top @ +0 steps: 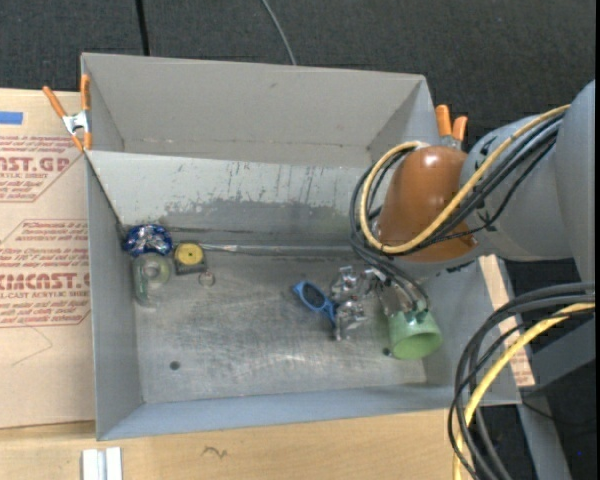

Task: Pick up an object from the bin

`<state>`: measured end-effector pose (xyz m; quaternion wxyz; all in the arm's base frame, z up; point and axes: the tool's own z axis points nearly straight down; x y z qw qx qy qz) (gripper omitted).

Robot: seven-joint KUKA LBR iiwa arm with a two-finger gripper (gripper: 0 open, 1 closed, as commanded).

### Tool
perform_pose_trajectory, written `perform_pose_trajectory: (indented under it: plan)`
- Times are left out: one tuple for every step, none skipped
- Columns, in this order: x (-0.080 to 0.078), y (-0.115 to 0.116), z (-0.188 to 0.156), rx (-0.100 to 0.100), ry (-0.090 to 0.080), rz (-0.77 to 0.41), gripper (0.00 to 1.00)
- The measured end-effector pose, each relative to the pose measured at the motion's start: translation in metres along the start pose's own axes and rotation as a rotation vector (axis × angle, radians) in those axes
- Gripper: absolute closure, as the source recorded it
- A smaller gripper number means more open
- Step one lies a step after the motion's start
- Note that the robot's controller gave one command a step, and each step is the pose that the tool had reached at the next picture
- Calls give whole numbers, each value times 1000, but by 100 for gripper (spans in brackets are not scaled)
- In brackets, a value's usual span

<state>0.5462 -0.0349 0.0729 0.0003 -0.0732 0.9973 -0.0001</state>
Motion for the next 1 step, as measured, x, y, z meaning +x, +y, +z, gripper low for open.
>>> perform_pose_trajectory:
  plan:
    - [-1,1,-38,0,-4,-1,100]
